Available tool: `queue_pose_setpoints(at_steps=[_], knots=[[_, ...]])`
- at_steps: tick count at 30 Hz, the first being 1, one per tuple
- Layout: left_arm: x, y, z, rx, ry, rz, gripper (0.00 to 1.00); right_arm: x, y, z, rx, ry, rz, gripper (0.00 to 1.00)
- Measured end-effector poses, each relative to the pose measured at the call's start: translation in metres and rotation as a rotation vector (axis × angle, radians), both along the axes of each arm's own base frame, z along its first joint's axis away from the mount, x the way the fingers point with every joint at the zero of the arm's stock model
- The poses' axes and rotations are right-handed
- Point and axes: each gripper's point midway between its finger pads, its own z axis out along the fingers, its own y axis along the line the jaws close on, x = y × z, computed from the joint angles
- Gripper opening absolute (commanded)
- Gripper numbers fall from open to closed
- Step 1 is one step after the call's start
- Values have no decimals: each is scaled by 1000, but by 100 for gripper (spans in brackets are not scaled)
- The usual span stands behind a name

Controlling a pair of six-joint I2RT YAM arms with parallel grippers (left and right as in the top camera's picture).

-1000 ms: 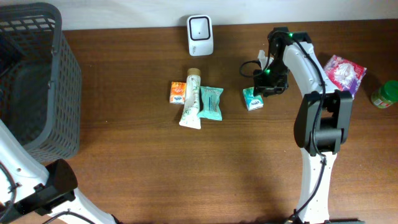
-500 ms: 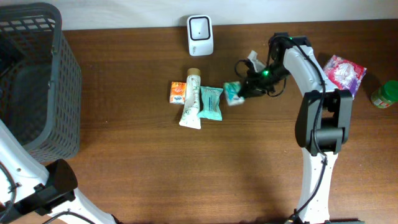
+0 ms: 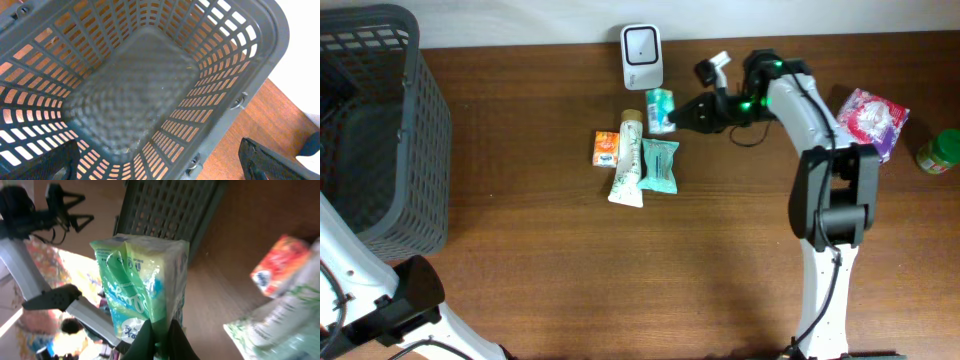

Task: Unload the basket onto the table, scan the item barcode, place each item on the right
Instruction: 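Raise the box with the right gripper to the white scanner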

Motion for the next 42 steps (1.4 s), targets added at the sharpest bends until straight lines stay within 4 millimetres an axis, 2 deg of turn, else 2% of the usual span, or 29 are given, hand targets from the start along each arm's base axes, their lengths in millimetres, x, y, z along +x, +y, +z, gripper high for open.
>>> queue_pose_setpoints(at_steps=[1, 2, 11, 13, 14, 16, 17, 18, 19, 21, 22, 23, 24, 26, 28, 30, 32, 34, 36, 39, 40, 42], knots=[[0, 0, 0, 0, 0, 0, 99, -6, 13, 0, 2, -4, 29, 4], [0, 0, 0, 0, 0, 0, 99, -8, 16, 0, 3, -4, 36, 4], [0, 0, 0, 0, 0, 0, 99, -7, 19, -1, -3, -31, 43, 4], [0, 0, 0, 0, 0, 0, 99, -6, 18, -19, -108, -19, 42, 4], [0, 0, 0, 0, 0, 0, 99, -3, 16, -34, -200, -5, 31, 4], [0, 0, 0, 0, 0, 0, 99, 14, 4, -71, -443, 42, -45, 4], [0, 0, 0, 0, 0, 0, 99, 22, -6, -85, -561, 64, -90, 4], [0, 0, 0, 0, 0, 0, 99, 38, -20, -93, -702, 54, -164, 4], [0, 0, 0, 0, 0, 0, 99, 56, -33, -91, -802, 13, -235, 4], [0, 0, 0, 0, 1, 0, 99, 101, -61, -73, -982, -135, -414, 4], [0, 0, 0, 0, 0, 0, 99, 130, -73, -62, -1052, -250, -521, 4], [0, 0, 0, 0, 0, 0, 99, 148, -78, -54, -1110, -349, -582, 4], [0, 0, 0, 0, 1, 0, 99, 171, -70, -41, -1142, -543, -614, 4], [0, 0, 0, 0, 1, 0, 99, 193, -40, -19, -1165, -798, -643, 4], [0, 0, 0, 0, 0, 0, 99, 201, -10, 1, -1171, -977, -658, 4], [0, 0, 0, 0, 0, 0, 99, 210, 1, 2, -1165, -1046, -679, 4], [0, 0, 0, 0, 0, 0, 99, 215, -3, -20, -1197, -1020, -685, 7], [0, 0, 0, 0, 0, 0, 99, 218, -20, -26, -1224, -908, -785, 28], [0, 0, 0, 0, 0, 0, 99, 211, -59, -52, -1208, -612, -879, 44], [0, 0, 0, 0, 0, 0, 99, 214, -107, -74, -1002, -287, -955, 52], [0, 0, 0, 0, 0, 0, 99, 214, -112, -81, -972, -231, -969, 52], [0, 0, 0, 0, 0, 0, 99, 211, -97, -102, -903, -111, -961, 54]])
